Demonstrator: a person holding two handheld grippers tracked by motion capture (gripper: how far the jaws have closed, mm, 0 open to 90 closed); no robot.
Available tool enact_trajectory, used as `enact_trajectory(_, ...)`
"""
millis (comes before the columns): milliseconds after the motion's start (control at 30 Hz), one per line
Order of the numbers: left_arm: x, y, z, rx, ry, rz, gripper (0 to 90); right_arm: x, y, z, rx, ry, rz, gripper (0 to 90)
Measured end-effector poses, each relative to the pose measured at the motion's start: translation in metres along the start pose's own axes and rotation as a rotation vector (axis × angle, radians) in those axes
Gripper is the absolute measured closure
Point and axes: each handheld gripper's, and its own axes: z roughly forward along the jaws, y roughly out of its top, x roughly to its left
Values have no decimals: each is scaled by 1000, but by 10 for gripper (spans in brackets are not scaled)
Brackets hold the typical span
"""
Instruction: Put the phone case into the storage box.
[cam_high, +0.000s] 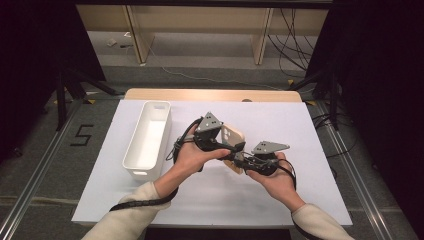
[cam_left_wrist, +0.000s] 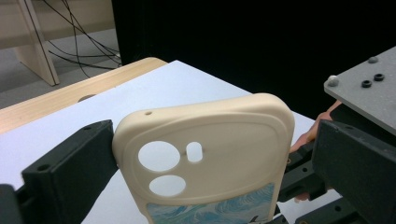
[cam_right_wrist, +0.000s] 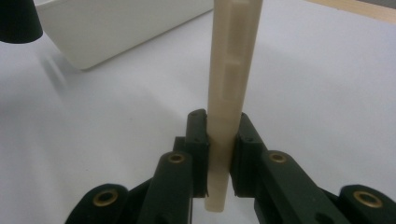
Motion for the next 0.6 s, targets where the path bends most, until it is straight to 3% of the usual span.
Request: enact_trajectory(600, 0, -3, 3, -20, 42, 11, 0, 4, 1, 1, -19, 0, 7, 805)
